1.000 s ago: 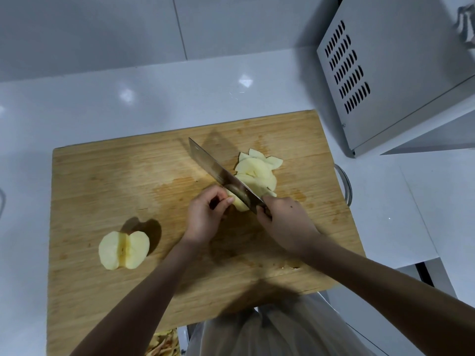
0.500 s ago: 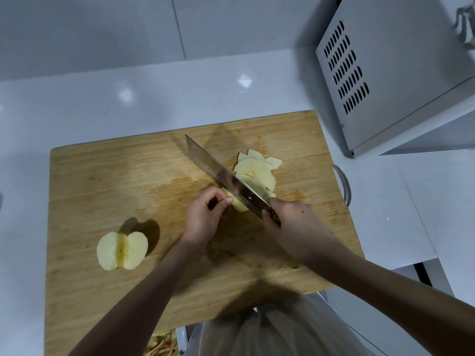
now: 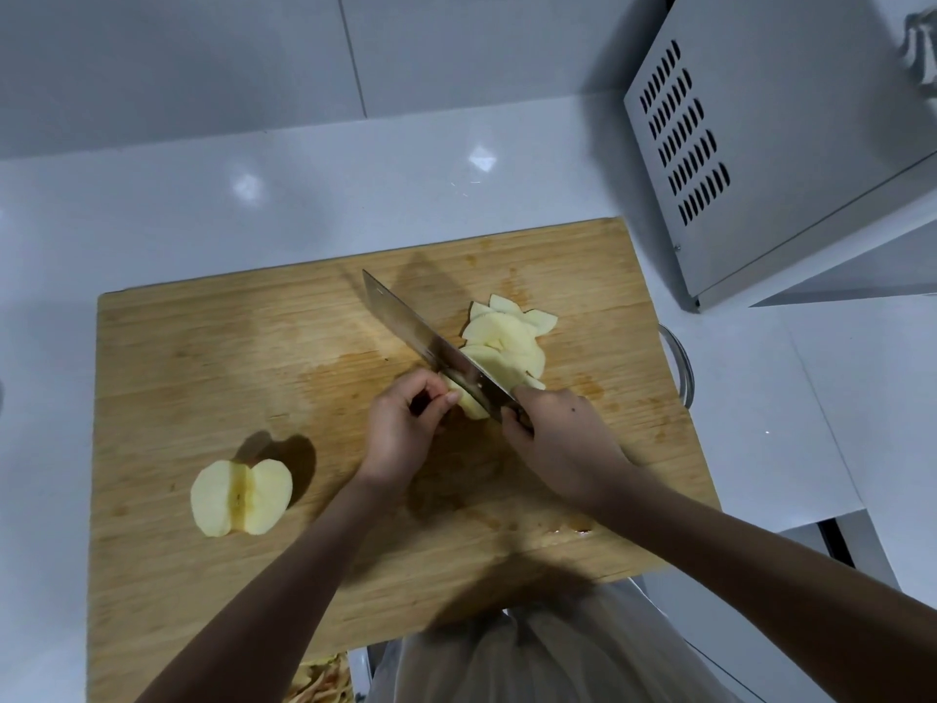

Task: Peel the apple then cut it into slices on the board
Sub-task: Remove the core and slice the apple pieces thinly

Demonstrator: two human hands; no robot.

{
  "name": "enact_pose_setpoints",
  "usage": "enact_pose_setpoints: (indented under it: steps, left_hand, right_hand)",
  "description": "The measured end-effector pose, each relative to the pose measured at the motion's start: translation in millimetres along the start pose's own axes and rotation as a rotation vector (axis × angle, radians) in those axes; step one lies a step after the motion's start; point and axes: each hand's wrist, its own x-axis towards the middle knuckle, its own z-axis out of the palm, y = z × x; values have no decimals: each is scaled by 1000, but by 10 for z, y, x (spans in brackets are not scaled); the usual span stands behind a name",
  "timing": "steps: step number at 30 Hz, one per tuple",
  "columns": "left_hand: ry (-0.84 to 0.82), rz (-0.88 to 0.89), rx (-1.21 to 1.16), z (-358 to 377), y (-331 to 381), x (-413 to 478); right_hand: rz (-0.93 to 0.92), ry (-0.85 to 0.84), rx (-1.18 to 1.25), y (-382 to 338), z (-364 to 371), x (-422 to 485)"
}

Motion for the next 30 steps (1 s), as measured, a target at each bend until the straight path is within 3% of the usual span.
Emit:
enact_pose_setpoints:
  steps: [10, 23, 30]
  left_hand:
    - [-8, -52, 40, 10, -19, -2]
    - [34, 48, 49, 19, -71, 9]
    - [14, 5, -16, 11, -22, 9]
  right_hand:
    - [8, 6, 34, 3, -112, -174]
    - [-37, 3, -29, 1, -46, -145]
    - [-6, -12, -67, 5, 139, 12]
